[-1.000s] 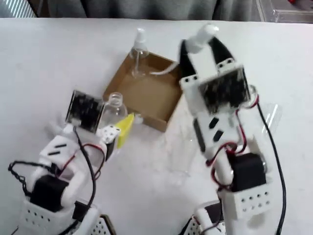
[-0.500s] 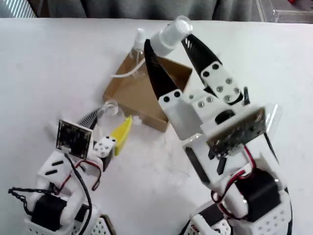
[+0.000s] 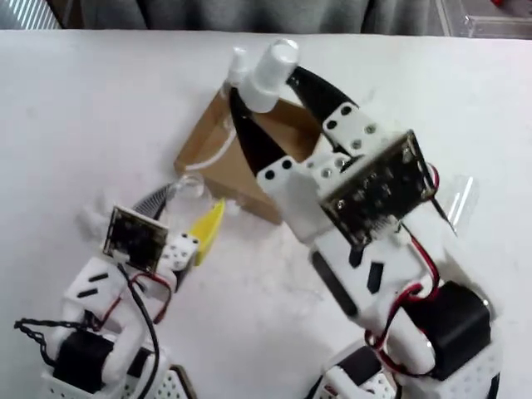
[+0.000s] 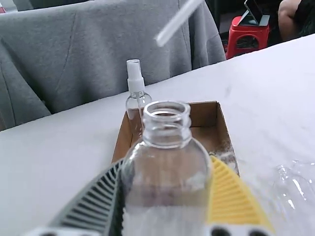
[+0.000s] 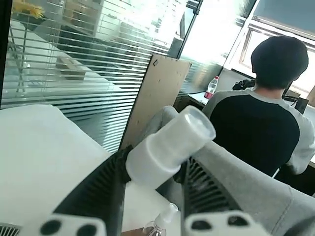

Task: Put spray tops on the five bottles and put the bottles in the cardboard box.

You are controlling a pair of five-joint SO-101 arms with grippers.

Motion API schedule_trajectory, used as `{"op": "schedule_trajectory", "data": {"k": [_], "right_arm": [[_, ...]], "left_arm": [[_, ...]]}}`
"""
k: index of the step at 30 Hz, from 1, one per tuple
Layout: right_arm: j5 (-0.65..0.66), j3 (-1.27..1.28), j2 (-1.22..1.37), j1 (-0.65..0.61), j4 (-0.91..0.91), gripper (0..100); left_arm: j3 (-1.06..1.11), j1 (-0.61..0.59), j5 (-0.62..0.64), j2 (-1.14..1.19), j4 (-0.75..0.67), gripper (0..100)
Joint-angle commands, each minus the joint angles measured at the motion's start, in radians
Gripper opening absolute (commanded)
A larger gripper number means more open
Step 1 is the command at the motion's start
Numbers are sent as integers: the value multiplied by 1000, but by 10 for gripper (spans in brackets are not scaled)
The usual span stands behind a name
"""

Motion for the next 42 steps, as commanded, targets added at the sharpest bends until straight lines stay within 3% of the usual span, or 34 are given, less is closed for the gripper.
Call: {"op": "schedule_trajectory", "data": {"k": [1,24,36,38,42], "right_arm": [[11,0,10,-7,2,15],[11,164,10,-8,-7,15],[5,238,67,-143,-77,19],[3,238,85,-145,-76,36],[-68,236,94,-171,-70,173]], "left_arm": [[-5,8,-25,-10,-25,20],[-9,10,-26,-10,-25,20],[-11,10,-25,-10,-26,20],[-11,10,-25,-10,-26,20],[-11,10,-25,-10,-26,20]]}}
